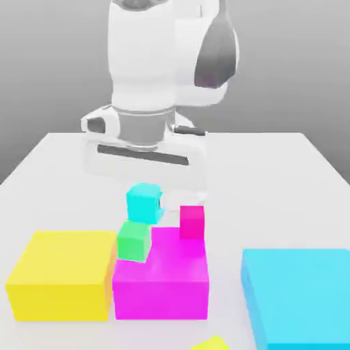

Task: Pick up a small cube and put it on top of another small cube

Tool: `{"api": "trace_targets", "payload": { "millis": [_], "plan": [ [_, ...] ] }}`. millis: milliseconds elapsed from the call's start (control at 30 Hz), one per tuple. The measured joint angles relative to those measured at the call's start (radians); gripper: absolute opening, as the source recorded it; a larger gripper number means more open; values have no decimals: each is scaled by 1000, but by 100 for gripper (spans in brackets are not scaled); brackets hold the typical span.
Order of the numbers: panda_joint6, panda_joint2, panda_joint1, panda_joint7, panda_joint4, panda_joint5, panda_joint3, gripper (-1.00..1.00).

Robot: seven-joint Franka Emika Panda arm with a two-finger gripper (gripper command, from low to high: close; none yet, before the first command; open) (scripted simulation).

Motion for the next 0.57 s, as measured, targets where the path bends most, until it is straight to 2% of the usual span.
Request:
{"api": "trace_targets", "payload": {
  "millis": [267,467,500,567],
  "plan": [
    [-51,-274,133,-152,-223,43,24,-100],
    [172,-133,140,-170,-304,57,40,-100],
    [199,-113,140,-171,-311,58,42,100],
    [199,-113,140,-171,-311,59,42,100]
  ]
}}
